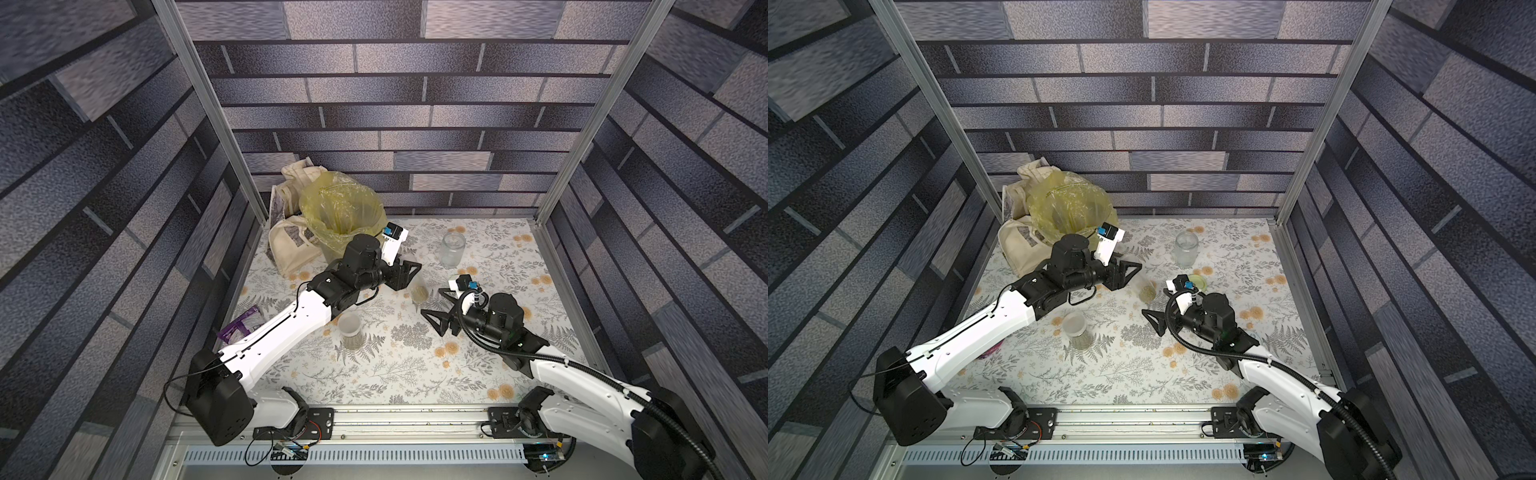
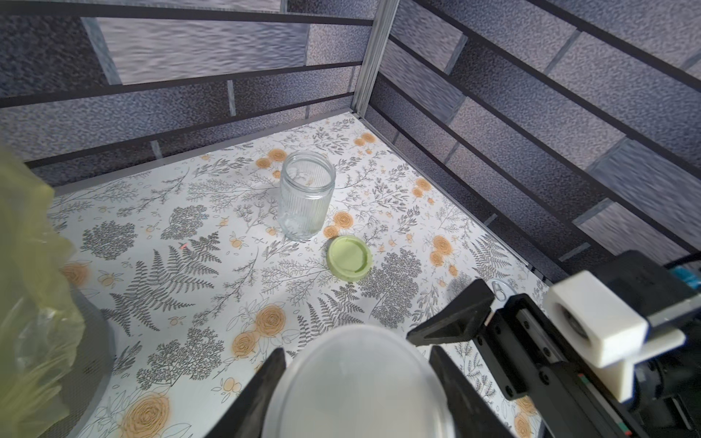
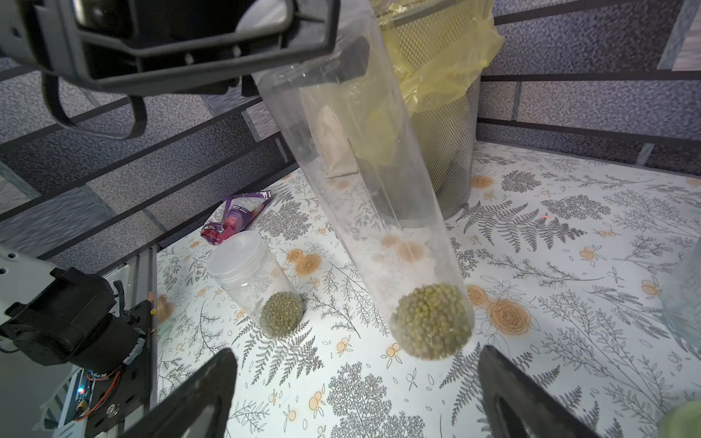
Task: Empty moldy mung beans from jars
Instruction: Pick up the jar from the center of the board.
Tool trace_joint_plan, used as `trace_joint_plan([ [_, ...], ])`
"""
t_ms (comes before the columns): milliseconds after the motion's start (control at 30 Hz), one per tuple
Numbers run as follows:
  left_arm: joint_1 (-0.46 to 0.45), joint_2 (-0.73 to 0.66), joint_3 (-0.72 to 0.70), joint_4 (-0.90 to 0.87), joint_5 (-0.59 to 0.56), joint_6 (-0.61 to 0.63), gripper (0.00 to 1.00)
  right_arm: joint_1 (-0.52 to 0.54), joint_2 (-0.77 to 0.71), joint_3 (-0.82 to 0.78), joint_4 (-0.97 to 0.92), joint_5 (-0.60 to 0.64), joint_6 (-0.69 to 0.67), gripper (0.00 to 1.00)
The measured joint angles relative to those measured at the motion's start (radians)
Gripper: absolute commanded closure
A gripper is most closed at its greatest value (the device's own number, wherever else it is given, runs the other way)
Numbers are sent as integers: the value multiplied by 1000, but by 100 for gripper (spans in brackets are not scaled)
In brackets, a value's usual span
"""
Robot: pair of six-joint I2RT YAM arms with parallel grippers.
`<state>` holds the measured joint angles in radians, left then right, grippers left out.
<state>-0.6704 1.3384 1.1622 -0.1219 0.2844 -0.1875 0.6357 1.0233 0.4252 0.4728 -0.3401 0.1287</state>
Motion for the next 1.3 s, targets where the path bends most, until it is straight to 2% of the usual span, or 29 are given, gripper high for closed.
trace_joint_plan([
  [500, -16, -25, 23, -18, 139, 4, 42, 0, 27, 7, 32, 6, -93, 0],
  [800, 14, -30, 24, -21, 245, 2, 43, -10, 20, 7, 37, 16, -139, 2],
  [1300, 66, -68, 9, 94, 397, -61, 43, -26, 59, 36, 61, -93, -146, 6],
])
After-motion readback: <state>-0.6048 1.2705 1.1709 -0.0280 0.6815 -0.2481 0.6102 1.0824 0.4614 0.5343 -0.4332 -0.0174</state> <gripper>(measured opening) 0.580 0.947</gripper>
